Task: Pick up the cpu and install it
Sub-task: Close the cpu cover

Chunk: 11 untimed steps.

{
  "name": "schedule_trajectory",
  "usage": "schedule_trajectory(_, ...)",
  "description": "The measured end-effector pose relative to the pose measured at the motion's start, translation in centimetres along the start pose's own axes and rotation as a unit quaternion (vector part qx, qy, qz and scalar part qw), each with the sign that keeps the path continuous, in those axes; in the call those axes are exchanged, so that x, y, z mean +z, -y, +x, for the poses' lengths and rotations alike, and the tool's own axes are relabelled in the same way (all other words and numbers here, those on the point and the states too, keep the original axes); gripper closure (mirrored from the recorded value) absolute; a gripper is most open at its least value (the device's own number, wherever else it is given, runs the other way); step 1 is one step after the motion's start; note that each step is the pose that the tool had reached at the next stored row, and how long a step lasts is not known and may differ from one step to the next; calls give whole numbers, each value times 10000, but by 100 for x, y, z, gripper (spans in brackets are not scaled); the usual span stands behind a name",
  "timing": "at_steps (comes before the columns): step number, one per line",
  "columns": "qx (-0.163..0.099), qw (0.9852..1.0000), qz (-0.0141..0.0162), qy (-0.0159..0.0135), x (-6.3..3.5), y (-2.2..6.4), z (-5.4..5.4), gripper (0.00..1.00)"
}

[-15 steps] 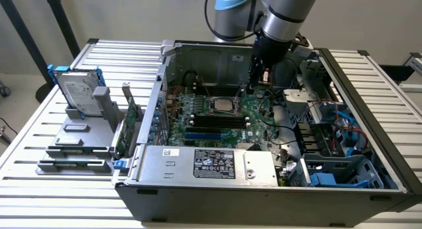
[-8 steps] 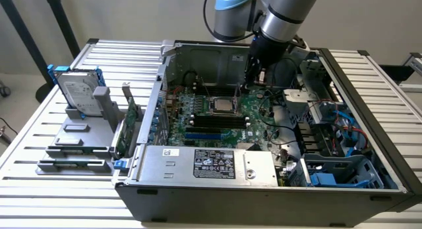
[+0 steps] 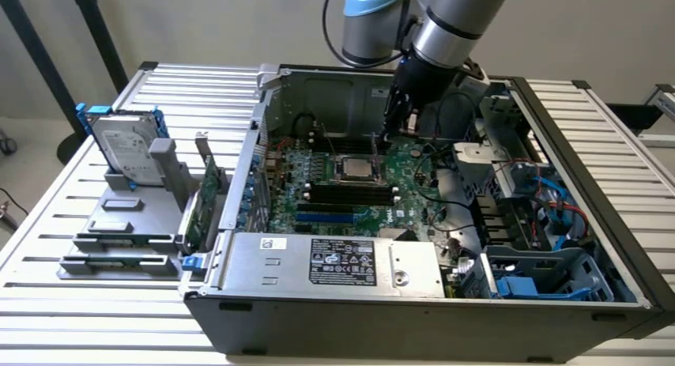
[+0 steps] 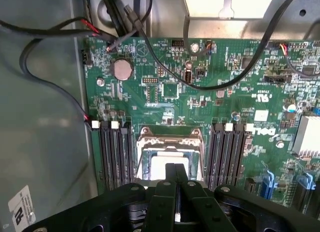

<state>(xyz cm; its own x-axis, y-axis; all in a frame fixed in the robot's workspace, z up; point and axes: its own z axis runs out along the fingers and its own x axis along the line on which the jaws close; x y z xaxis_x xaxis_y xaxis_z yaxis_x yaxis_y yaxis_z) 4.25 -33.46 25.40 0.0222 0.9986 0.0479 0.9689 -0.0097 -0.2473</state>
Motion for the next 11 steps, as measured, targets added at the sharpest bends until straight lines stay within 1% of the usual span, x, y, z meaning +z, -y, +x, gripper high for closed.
schedule_trajectory(7, 5, 9999, 103, 1, 27, 92, -26, 89)
schedule_trajectory(11, 10, 9998, 194, 1, 50, 137, -40, 89)
